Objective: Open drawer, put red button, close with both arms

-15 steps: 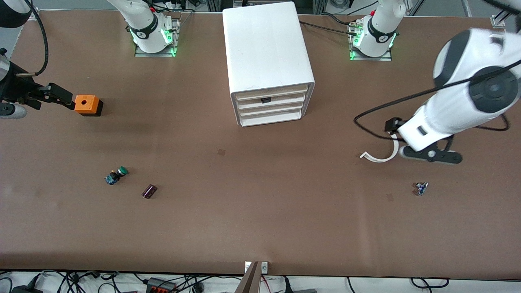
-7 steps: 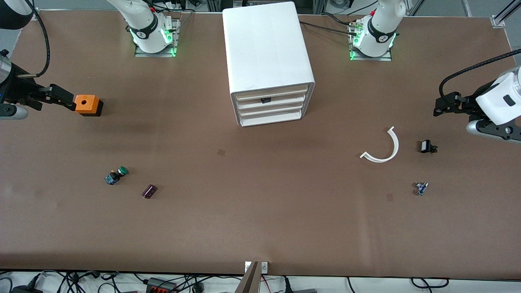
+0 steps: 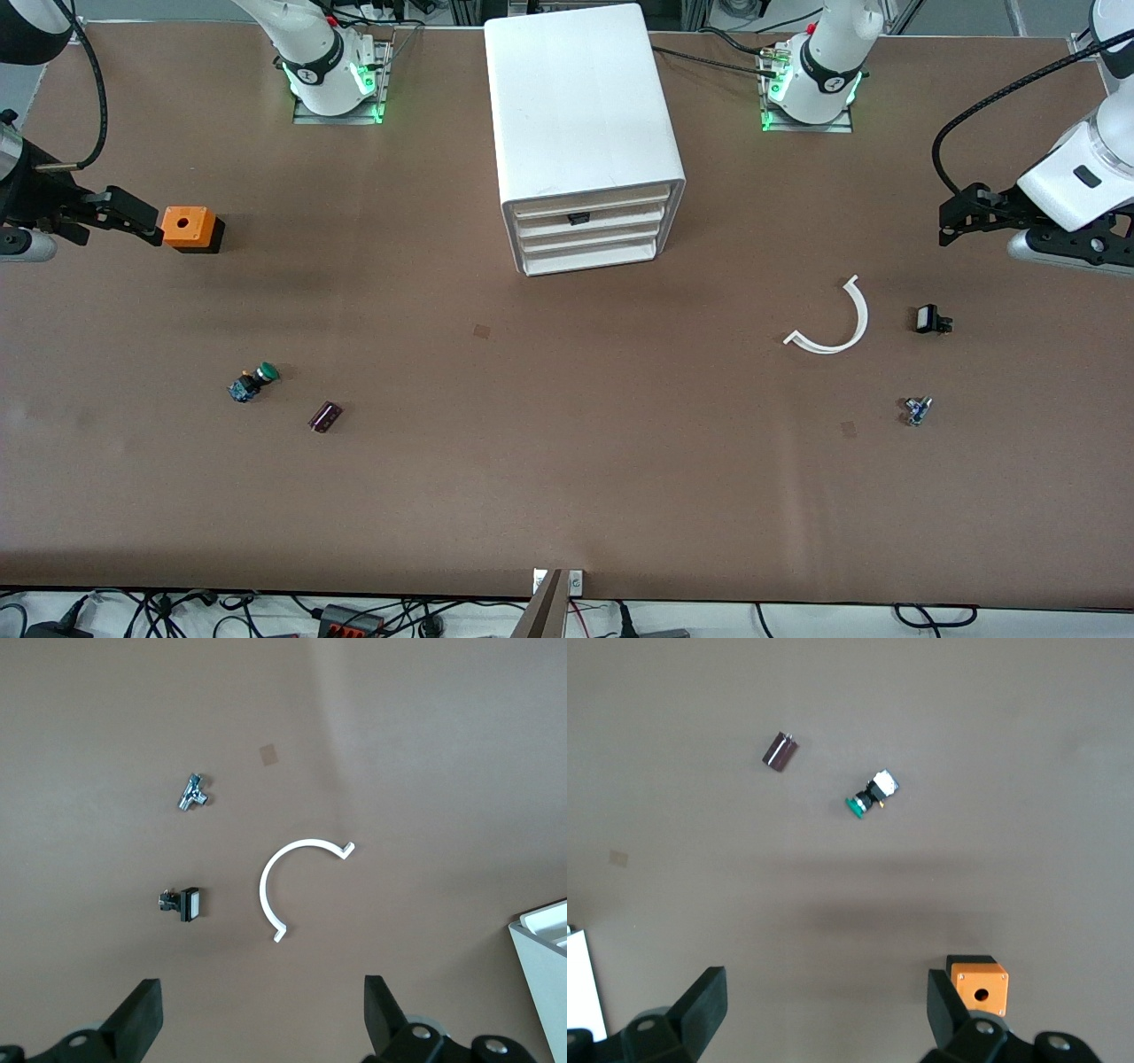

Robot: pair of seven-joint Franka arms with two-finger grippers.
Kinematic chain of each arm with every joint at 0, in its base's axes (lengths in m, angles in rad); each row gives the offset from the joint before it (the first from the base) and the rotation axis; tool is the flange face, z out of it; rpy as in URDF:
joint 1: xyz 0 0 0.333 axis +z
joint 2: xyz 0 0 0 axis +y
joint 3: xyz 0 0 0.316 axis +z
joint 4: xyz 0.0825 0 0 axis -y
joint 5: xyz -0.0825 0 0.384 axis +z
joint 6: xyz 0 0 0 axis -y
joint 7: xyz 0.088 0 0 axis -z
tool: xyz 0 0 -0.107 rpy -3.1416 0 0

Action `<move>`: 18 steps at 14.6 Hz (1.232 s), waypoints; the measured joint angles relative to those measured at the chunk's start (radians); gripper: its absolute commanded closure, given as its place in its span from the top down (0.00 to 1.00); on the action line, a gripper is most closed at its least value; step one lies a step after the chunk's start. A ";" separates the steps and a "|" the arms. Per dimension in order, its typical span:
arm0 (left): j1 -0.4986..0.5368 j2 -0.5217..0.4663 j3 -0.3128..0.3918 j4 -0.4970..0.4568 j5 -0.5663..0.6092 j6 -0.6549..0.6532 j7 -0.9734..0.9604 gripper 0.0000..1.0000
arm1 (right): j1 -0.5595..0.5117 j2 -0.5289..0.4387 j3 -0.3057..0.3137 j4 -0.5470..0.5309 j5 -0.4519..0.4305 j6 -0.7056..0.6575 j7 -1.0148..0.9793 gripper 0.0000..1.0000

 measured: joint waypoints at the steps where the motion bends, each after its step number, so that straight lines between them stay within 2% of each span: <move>1: 0.000 0.000 0.004 -0.003 -0.005 0.000 -0.002 1.00 | 0.000 0.000 0.000 -0.002 0.000 0.006 0.000 1.00; 5: 0.001 0.003 0.011 -0.008 -0.051 -0.001 -0.024 1.00 | 0.000 -0.001 0.000 -0.008 0.000 0.012 0.000 1.00; 18: 0.001 0.007 0.011 -0.004 -0.056 -0.006 -0.036 1.00 | 0.000 -0.002 0.000 -0.013 0.000 0.031 0.000 1.00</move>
